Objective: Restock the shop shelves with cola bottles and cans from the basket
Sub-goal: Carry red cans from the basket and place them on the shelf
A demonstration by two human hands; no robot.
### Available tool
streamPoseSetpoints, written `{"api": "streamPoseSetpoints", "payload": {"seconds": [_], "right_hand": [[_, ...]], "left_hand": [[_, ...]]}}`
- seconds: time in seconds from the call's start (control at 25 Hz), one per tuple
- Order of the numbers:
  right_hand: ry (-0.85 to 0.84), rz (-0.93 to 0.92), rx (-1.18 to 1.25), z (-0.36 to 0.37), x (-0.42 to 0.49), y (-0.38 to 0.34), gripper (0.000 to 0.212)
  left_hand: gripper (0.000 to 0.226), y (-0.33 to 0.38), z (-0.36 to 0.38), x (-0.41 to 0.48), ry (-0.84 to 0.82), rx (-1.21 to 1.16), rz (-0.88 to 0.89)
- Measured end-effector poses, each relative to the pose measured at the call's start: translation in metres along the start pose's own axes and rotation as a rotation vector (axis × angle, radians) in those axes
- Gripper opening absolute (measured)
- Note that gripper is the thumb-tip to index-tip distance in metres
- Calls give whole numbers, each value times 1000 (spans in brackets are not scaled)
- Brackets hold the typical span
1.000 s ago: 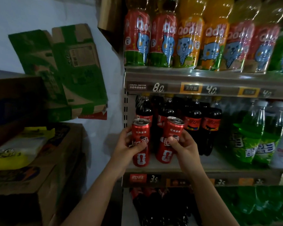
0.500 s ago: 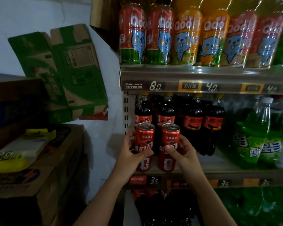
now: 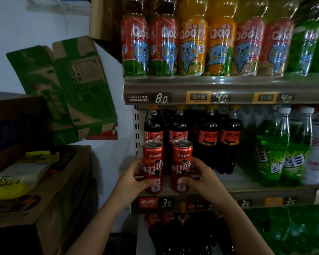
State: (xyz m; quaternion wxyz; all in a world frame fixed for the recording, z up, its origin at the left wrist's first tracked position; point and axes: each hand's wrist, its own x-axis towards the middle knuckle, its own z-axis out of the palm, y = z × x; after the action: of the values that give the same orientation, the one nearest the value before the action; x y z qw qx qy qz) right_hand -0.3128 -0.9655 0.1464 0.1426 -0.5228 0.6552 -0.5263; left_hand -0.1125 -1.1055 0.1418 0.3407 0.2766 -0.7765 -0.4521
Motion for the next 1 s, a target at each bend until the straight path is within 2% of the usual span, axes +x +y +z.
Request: {"api": "streamPoseSetpoints", "payload": {"seconds": [0.28, 0.4, 0.52, 0.68, 0.84, 0.92, 1.0], "right_hand": [[-57, -58, 20, -4, -1, 3, 56], [-35, -9, 47, -3, 1, 12, 54], [-39, 7, 30, -4, 2, 15, 53], [-45, 12, 40, -3, 1, 12, 55], [-65, 19, 66, -8, -4, 3, 67], [-20, -13, 116, -13, -11, -3, 61], [114, -37, 174, -17, -24, -12, 46]], "left_hand": [[84, 1, 5, -2, 14, -25, 0], [68, 1, 5, -2, 7, -33, 7], [62, 4, 5, -2, -13, -16, 10], [64, 2, 4, -2, -23, 18, 10], [62, 7, 2, -5, -7, 45, -14], [69, 11, -1, -6, 6, 65, -21], [72, 20, -1, -16, 104, 59, 4]]}}
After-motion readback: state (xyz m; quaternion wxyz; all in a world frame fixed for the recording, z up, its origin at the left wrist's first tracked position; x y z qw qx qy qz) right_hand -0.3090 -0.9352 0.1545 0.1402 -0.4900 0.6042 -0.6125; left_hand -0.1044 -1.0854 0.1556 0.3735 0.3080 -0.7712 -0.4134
